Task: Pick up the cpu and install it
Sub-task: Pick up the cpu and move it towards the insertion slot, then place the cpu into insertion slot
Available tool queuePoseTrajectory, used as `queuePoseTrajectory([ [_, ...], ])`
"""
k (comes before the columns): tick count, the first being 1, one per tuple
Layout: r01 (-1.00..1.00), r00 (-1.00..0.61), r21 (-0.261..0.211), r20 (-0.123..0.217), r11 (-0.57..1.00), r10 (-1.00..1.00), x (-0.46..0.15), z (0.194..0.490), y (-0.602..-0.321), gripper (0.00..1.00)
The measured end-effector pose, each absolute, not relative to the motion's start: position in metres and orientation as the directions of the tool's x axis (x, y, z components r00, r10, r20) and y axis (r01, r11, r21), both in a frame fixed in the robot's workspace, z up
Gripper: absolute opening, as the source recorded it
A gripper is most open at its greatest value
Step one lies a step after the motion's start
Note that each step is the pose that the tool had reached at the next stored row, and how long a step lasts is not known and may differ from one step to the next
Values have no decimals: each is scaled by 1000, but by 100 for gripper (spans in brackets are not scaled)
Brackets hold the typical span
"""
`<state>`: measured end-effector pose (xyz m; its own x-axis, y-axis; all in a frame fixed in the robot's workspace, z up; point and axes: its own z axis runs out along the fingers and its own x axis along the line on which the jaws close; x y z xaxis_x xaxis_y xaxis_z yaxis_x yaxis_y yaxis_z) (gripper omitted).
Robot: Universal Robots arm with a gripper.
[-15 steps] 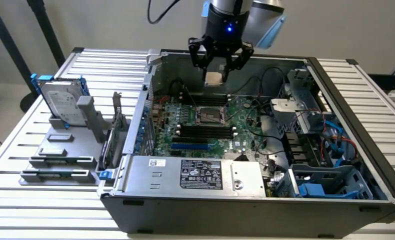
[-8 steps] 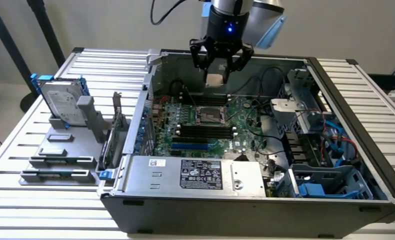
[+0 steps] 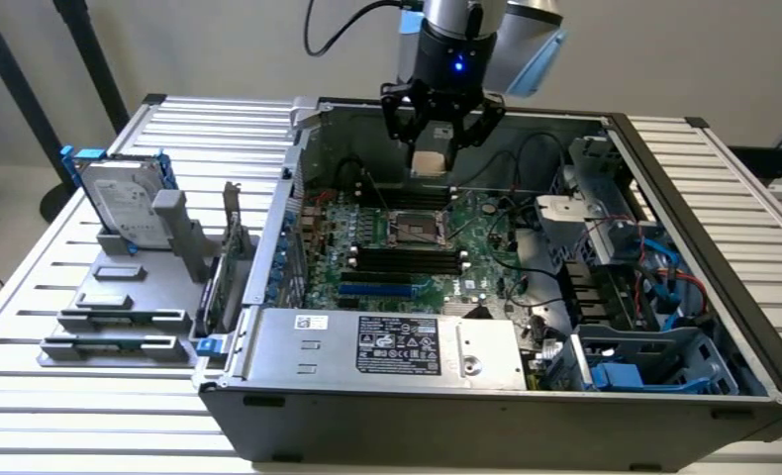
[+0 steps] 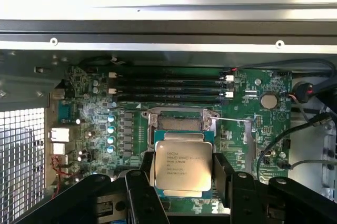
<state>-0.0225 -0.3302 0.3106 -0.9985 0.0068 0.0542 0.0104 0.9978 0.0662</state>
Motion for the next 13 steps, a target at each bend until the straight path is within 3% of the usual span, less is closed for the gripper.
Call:
queuePoseTrajectory([
  [13, 11, -998, 66, 62, 998, 7, -22, 310, -330, 54],
])
